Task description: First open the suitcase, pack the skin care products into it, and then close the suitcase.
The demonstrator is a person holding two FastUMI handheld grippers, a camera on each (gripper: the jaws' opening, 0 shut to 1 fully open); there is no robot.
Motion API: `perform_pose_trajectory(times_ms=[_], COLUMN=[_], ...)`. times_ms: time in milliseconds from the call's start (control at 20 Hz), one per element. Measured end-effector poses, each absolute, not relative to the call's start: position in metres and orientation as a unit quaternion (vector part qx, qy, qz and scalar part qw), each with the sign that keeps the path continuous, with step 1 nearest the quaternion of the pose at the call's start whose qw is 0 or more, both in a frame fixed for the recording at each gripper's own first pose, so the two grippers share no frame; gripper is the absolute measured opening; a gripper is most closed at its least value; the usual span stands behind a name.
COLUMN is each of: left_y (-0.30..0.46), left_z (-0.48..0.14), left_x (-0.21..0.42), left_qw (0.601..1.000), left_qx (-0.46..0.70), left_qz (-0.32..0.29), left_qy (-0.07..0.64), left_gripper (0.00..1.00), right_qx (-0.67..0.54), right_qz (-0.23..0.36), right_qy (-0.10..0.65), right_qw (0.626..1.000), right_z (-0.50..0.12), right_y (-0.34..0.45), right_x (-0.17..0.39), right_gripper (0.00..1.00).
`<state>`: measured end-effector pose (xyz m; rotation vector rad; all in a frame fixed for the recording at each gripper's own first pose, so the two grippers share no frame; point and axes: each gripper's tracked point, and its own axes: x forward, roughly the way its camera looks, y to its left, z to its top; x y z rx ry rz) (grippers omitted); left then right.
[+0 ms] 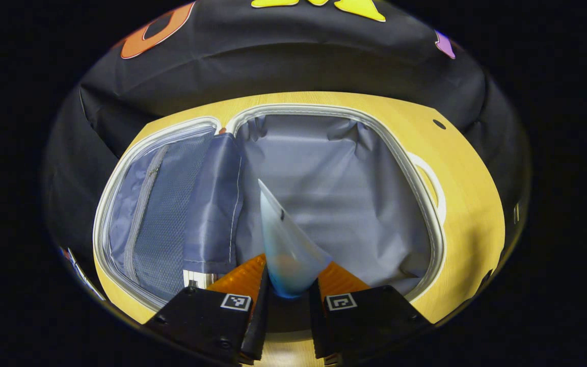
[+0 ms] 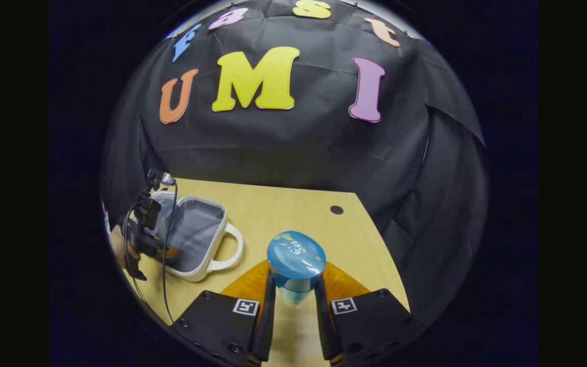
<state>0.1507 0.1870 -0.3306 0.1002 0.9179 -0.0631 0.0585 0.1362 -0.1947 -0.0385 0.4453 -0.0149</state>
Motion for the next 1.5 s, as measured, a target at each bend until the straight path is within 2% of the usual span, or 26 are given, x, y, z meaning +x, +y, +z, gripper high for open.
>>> perform_pose_trajectory(times_ms=[550,750,800,850,950,1000,1050,1150,1200,1500], left_y=[0.195,0.188,0.184,0.179,0.178,0.18,0.184,0.2,0.208,0.268], left_z=[-0.339,-0.329,-0.32,-0.307,-0.276,-0.258,-0.24,-0.2,-0.181,-0.064], left_x=[0.168,0.168,0.168,0.165,0.159,0.155,0.15,0.141,0.137,0.103], left_qw=[0.88,0.888,0.896,0.904,0.92,0.928,0.936,0.952,0.96,0.994], left_qx=[0.042,0.035,0.029,0.026,0.033,0.039,0.045,0.048,0.041,0.015], left_qz=[-0.008,-0.006,-0.01,-0.015,-0.019,-0.018,-0.016,-0.009,-0.008,0.005], left_qy=[0.473,0.458,0.444,0.427,0.391,0.37,0.35,0.302,0.277,0.11], left_gripper=[0.39,0.41,0.49,0.46,0.8,0.91,0.83,0.93,0.94,0.95], right_qx=[-0.04,-0.042,-0.047,-0.05,-0.048,-0.044,-0.04,-0.029,-0.03,-0.009], right_qz=[0.01,0.028,0.036,0.041,0.055,0.064,0.074,0.099,0.108,0.155], right_qy=[0.225,0.228,0.224,0.219,0.215,0.215,0.215,0.215,0.218,0.272], right_qw=[0.973,0.972,0.973,0.974,0.974,0.974,0.973,0.971,0.97,0.95], right_z=[-0.201,-0.199,-0.195,-0.191,-0.183,-0.18,-0.177,-0.174,-0.175,-0.217], right_y=[0.153,0.168,0.173,0.178,0.194,0.205,0.217,0.247,0.262,0.356], right_x=[0.066,0.07,0.074,0.079,0.089,0.094,0.1,0.109,0.114,0.131], right_gripper=[0.33,0.35,0.34,0.34,0.35,0.34,0.35,0.35,0.35,0.35])
